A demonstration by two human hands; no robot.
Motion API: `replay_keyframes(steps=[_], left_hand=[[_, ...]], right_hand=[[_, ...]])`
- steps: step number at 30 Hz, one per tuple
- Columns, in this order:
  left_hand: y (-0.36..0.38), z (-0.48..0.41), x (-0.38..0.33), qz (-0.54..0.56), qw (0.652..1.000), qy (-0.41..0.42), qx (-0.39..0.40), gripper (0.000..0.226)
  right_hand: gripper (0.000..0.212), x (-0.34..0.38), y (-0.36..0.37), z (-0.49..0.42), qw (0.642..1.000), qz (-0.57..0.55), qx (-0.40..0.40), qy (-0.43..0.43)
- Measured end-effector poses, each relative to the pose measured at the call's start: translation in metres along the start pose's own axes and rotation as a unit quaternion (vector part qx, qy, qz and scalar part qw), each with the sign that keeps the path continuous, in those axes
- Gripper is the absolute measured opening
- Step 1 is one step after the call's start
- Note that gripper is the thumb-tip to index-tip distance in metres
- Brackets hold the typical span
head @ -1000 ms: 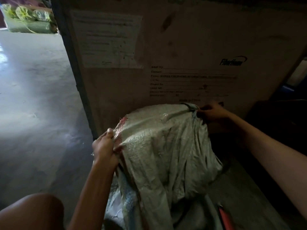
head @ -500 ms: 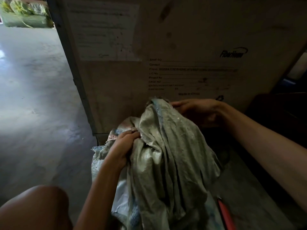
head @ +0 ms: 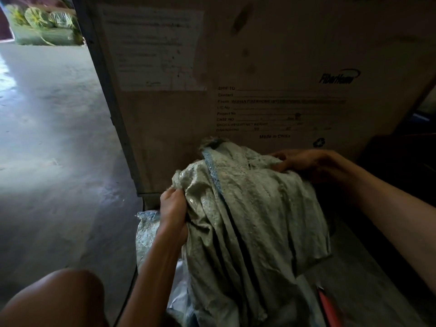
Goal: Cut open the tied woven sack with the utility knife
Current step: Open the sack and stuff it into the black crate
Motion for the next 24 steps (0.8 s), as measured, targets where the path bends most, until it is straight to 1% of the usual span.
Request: replay_keyframes(steps=[1,4,6,10,13,14,15,16,17,18,19,20,21,22,23,24], left_hand=[[-0.001,-0.001,0.003,-0.018,1.0,-0.001,-0.01,0.021],[-0.006,-0.009,0.01,-0.045,0.998,-0.005,-0.048,0.025],[-0.007,-0.014,0.014,-0.044,0.998,-0.007,-0.048,0.029],[-0.01,-0.017,0.02,-0.077,0.994,0.014,-0.07,0.019],[-0.013,-0.021,0.028,-0.118,0.99,0.005,-0.073,0.012],[-0.013,-0.02,0.029,-0.152,0.984,0.01,-0.092,0.023],[-0.015,-0.018,0.026,-0.2,0.97,0.044,-0.134,0.035],[-0.016,-0.012,0.015,-0.243,0.946,0.099,-0.189,0.041],[-0.015,-0.007,0.005,-0.271,0.918,0.166,-0.235,0.04],[-0.012,-0.004,-0.005,-0.273,0.911,0.214,-0.224,0.031],[-0.005,-0.003,-0.011,-0.256,0.924,0.23,-0.165,0.024],[0.005,-0.002,-0.014,-0.24,0.946,0.206,-0.071,0.037],[0.013,-0.002,-0.014,-0.232,0.96,0.155,0.018,0.057],[0.02,0.0,-0.01,-0.255,0.957,0.114,0.078,0.07],[0.024,0.004,-0.006,-0.29,0.945,0.112,0.105,0.065],[0.025,0.006,-0.002,-0.319,0.931,0.145,0.099,0.047]], right_hand=[[0.034,-0.004,-0.007,0.001,0.999,-0.031,0.006,-0.009],[0.033,-0.02,-0.028,0.003,0.995,-0.1,0.004,-0.022],[0.033,-0.027,-0.037,0.004,0.993,-0.118,-0.011,-0.022],[0.04,-0.028,-0.046,0.002,0.99,-0.121,-0.064,-0.031],[0.021,-0.017,-0.042,0.0,0.982,-0.131,-0.121,-0.068],[0.019,-0.011,-0.038,-0.001,0.976,-0.149,-0.137,-0.08],[0.02,-0.005,-0.032,-0.002,0.971,-0.168,-0.144,-0.087],[0.024,0.002,-0.024,-0.002,0.968,-0.185,-0.143,-0.089],[0.034,0.008,-0.017,-0.002,0.966,-0.198,-0.138,-0.09],[0.044,0.013,-0.009,-0.001,0.965,-0.209,-0.131,-0.089],[0.051,0.019,0.0,-0.001,0.965,-0.216,-0.12,-0.089],[0.052,0.025,0.011,0.0,0.966,-0.222,-0.099,-0.089],[0.05,0.03,0.021,0.0,0.967,-0.224,-0.075,-0.09],[0.049,0.036,0.032,0.0,0.969,-0.224,-0.051,-0.09],[0.051,0.041,0.042,-0.001,0.972,-0.215,-0.026,-0.094],[0.055,0.045,0.049,-0.002,0.974,-0.203,-0.005,-0.098]])
Point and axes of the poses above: each hand's wrist, its own z-axis away from the middle knuckle, its own y-axis out of the palm, x = y × z, the point moved 4 cm from there along -z, towards the middle knuckle, and after that the axes turned 8 degrees about -z, right-handed, at the moved point
